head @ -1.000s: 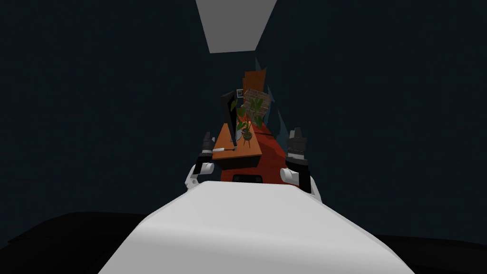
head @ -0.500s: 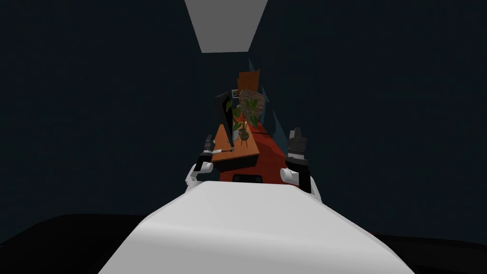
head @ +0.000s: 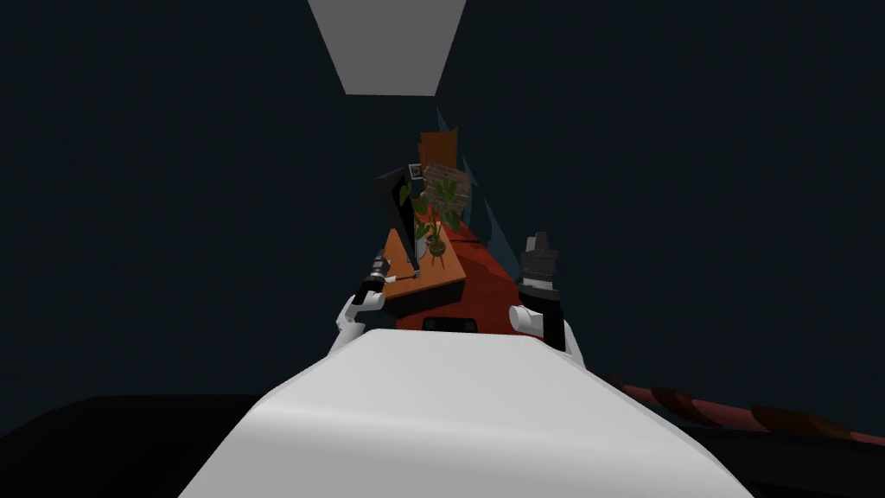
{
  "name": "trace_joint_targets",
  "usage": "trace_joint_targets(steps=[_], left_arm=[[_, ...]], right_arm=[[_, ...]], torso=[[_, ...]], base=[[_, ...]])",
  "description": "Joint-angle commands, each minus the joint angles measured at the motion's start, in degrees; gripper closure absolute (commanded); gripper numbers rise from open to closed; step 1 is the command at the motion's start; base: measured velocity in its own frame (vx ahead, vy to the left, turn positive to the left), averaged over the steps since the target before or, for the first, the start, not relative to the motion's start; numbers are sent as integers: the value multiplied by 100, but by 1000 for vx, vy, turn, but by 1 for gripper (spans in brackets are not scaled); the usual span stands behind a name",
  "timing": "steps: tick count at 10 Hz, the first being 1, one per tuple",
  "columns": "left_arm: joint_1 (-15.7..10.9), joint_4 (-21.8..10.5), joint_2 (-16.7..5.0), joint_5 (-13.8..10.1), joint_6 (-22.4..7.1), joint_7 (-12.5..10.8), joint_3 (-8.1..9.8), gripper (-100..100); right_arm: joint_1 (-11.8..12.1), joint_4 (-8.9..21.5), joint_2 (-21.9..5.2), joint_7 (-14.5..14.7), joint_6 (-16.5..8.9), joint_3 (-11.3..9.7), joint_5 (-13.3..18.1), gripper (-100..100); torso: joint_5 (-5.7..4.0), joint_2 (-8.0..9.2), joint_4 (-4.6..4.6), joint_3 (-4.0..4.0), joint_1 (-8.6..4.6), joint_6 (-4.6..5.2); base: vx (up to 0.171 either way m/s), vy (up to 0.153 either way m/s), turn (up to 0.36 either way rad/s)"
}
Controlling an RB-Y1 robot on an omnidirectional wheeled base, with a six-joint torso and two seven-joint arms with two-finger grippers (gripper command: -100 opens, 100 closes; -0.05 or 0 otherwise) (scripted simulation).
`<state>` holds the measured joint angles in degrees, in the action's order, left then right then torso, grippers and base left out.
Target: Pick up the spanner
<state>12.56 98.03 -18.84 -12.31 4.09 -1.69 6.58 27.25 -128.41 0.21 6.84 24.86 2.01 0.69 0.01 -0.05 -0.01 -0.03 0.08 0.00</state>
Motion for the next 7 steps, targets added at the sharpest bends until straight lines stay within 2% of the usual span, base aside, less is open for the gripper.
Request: trace_joint_targets(steps=[1,2,4,5,6,7], left_arm=[[-28,-286,-82,-72,-112,-39,14,-100],[-162,-500,-206,-205,-371,-85,52,-100],[-162,-723,-206,-205,-382,-85,52,-100],[-296,-971,-322,-344,-657,-130,89,-100],[-296,-1101,-322,-344,-657,-130,89,-100],[-430,-1298,-431,-486,-905,-174,125,-100]], right_arm=[[0,0,0,0,0,0,0,0],[1,0,0,0,0,1,0,0],[1,0,0,0,0,1,0,0],[1,0,0,0,0,1,0,0],[0,0,0,0,0,0,0,0],[1,0,0,0,0,1,0,0]], torso=[[0,0,0,0,0,0],[1,1,0,1,1,-5],[0,2,0,1,1,-5],[0,3,0,2,-2,-6],[-1,3,1,2,-3,0],[0,3,0,1,-1,-5]], base=[[3,15,-130],[2,14,-205],[2,12,-74],[0,5,-251],[1,17,-146],[-1,17,-282]])
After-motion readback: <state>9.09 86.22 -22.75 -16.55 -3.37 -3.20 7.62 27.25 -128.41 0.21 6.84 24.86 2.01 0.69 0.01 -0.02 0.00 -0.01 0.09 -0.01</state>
